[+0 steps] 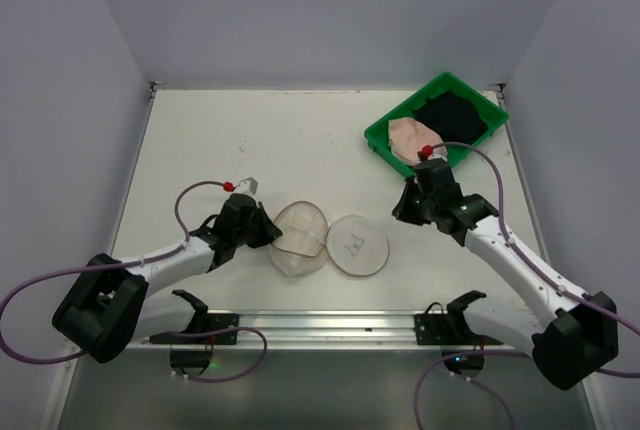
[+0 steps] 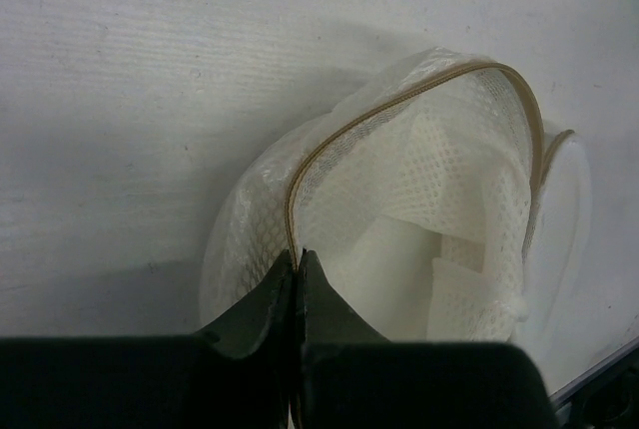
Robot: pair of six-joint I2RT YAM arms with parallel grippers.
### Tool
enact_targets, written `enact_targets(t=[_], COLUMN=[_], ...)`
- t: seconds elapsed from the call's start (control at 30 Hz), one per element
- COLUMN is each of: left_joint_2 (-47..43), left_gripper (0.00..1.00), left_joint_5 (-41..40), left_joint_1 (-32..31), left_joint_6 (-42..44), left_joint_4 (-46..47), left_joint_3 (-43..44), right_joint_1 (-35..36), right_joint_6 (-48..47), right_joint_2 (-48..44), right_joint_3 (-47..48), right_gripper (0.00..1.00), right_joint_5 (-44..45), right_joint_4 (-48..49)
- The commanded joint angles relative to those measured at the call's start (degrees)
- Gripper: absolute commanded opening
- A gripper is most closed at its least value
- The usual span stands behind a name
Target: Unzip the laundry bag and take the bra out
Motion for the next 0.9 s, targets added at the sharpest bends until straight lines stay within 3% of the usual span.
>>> enact_targets(t=[0.0,0.3,0.33,0.43,0.53,0.63,0.87], left_joint_2=[1.03,-0.9,-1.42,-2.21,-3.09,-3.62,-3.97], left_gripper=[0.0,0.0,0.0,0.0,0.0,0.0,0.0], left_joint_5=[0.74,0.05,-0.31,-1.54,-4.26,-6.28,-7.25], left_joint_1=[0.25,0.16,0.16,0.33,0.33,0.33,0.51], left_joint_6=[1.05,0.79,1.05,0.88,0.0,-0.35,-0.36], left_joint_4=[3.66,2.87,2.52,0.94,0.32,-1.0,-1.79], left_joint_3=[1.62,1.36,1.36,1.45,1.01,0.74,0.48], right_joint_1=[0.52,5.89,5.8,5.71,5.71,5.8,5.89], right_joint_6=[-3.08,-2.57,-1.86,0.69,2.27,3.32,5.0], right_joint_2=[-3.32,-0.26,-0.08,0.36,2.37,5.27,13.26], right_joint_3=[7.67,11.92,10.61,4.46,0.41,-1.88,-4.52], right_gripper=[0.0,0.0,0.13,0.34,0.46,0.52,0.52], right_joint_5=[3.65,-1.71,-1.37,-0.05,1.62,1.46,-0.66], right_joint_4=[-5.86,-5.61,-4.82,-3.15,-2.36,-1.13,3.88])
